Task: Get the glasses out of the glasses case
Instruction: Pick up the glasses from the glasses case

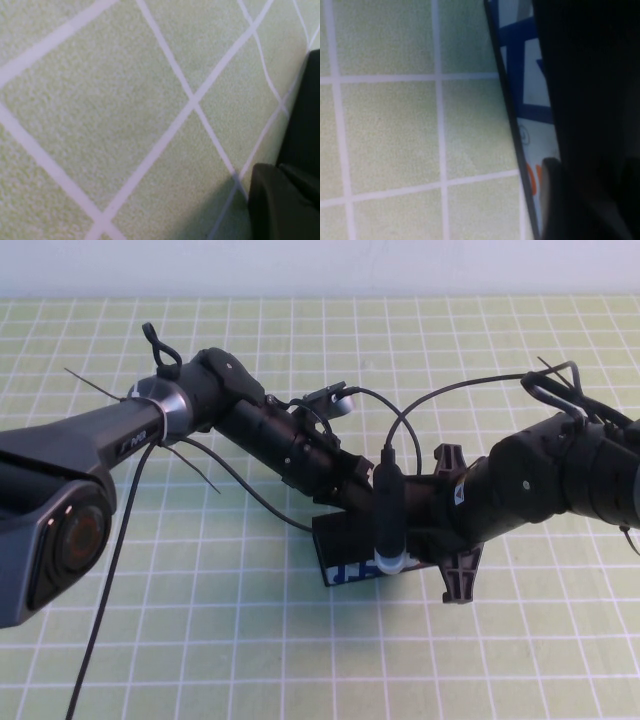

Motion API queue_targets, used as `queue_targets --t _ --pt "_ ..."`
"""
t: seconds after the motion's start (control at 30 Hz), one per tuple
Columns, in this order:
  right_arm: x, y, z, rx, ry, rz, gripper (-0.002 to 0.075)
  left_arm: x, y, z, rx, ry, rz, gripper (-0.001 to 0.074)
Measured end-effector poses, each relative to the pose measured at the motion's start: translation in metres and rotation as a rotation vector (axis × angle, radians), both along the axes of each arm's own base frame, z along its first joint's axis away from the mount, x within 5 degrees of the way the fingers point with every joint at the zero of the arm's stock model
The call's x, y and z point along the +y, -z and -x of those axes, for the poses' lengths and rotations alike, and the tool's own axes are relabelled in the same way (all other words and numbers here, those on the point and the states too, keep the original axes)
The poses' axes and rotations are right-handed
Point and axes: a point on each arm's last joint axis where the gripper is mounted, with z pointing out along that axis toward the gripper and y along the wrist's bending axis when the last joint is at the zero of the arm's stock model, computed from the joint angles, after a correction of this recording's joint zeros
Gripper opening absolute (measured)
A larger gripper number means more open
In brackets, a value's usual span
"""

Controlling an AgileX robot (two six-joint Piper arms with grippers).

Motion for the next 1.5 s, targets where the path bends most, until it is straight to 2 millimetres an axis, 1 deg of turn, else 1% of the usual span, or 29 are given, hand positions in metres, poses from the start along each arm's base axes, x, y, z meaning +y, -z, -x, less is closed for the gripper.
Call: queue_targets --t 0.1,0.4,0.53,0.8,0.93,1.13,1.23,1.33,1.4,1.5 --pt "0.000 0.000 0.000 -0.002 -0.003 0.002 0.0188 0.000 0.000 0.000 0.001 0.002 0.000 -0.0003" --pt "0.000 0.000 0.001 0.002 -0.010 0.007 0.0105 0.000 0.000 0.000 0.001 0.002 0.000 -0.0003" --pt "0.000 -0.002 0.001 -0.002 -0.010 0.005 0.0081 0.000 0.000 0.000 0.001 0.002 0.000 -0.0003" --pt "-0.001 -0.017 0.003 -0.044 -0.006 -0.030 0.0039 0.003 0.000 -0.001 0.000 -0.003 0.000 -0.0004" --pt "-0.001 -0.019 0.003 -0.049 0.020 -0.052 0.0015 0.003 0.000 -0.002 -0.001 -0.004 0.001 -0.0004" --pt "0.001 -0.022 0.000 -0.071 0.052 -0.089 0.0008 0.005 -0.001 -0.003 -0.013 -0.009 -0.005 -0.0005" --pt "0.001 -0.023 0.000 -0.081 0.056 -0.099 0.0006 0.006 -0.007 -0.003 -0.033 -0.007 -0.008 -0.0005" --pt "0.002 -0.024 -0.002 -0.100 0.059 -0.113 0.0004 0.012 -0.024 -0.004 -0.069 -0.009 -0.009 -0.0004" --pt "0.003 -0.025 -0.003 -0.109 0.065 -0.125 0.0001 0.021 -0.043 -0.006 -0.104 -0.015 -0.002 -0.0004" --pt "0.003 -0.025 -0.003 -0.110 0.076 -0.139 -0.0003 0.039 -0.082 -0.007 -0.186 -0.042 0.010 -0.0004"
